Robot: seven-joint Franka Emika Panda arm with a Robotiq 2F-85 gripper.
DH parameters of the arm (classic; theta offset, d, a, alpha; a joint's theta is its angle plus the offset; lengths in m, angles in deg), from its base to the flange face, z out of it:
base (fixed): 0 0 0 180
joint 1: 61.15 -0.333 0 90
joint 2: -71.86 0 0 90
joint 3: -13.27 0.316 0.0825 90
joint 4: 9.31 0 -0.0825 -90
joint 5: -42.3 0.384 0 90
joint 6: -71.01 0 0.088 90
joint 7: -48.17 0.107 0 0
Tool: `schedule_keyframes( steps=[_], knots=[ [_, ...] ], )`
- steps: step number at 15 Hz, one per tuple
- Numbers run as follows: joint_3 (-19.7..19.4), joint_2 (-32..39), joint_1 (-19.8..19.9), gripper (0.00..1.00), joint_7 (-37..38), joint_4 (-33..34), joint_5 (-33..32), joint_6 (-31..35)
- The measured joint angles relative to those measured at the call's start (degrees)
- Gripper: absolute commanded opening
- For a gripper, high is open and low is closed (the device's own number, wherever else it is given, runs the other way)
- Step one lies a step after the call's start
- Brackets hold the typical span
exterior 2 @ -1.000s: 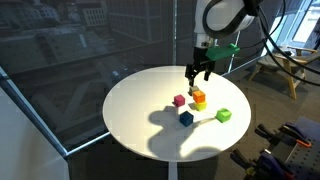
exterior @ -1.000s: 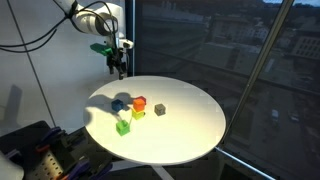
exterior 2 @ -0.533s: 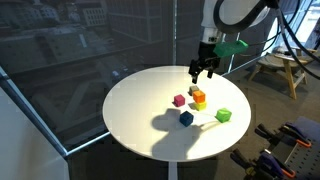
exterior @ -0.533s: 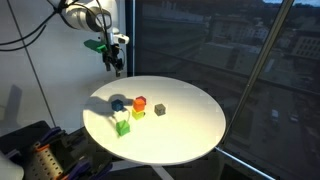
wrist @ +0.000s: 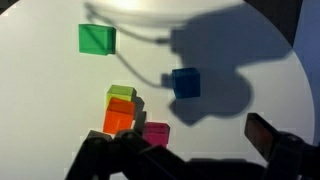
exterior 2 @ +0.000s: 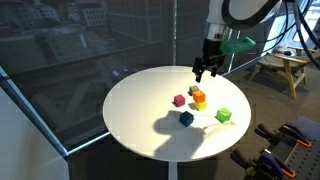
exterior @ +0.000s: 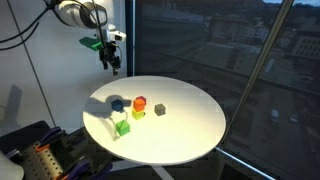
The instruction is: Place the blue block on the table
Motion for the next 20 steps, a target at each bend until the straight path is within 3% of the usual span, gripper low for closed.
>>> schedule_keyframes(
  steps=[13,20],
  knots=[
    [0.0,-5.0,1.7,1.00,0.2,-0.1,0.0,-6.9],
    [0.2,-4.6,1.7,1.00,0.2,-0.1,0.0,-7.0]
  ],
)
